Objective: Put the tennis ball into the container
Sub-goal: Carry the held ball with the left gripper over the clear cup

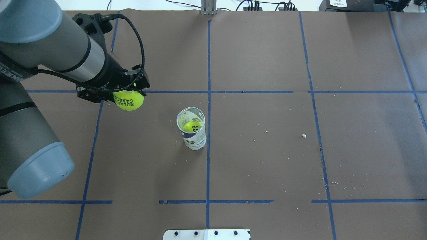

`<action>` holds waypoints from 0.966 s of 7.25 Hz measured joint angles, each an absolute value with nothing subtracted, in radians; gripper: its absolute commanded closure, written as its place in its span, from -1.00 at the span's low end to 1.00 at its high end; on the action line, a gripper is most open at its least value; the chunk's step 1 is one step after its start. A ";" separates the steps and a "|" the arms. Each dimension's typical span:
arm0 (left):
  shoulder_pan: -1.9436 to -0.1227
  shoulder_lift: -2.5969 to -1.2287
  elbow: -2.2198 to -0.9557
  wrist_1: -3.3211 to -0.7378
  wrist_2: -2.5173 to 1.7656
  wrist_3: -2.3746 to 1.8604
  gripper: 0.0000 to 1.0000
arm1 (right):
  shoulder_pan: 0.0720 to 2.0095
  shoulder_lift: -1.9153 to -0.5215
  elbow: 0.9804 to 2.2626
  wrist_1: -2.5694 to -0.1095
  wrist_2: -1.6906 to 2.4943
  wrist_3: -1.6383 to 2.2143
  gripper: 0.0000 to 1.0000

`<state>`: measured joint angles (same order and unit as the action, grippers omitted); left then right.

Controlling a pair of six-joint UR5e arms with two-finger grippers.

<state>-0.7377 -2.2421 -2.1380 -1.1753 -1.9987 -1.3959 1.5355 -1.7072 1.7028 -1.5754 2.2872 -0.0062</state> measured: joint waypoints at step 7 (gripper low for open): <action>-0.640 -2.458 -1.890 -1.165 -1.990 -1.510 0.08 | 1.536 -1.707 1.703 -1.575 2.287 -0.006 -1.00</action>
<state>-0.6396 -2.4582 -1.8905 -1.1653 -1.9896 -1.5105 1.5355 -1.7072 1.7028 -1.5754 2.2872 -0.0061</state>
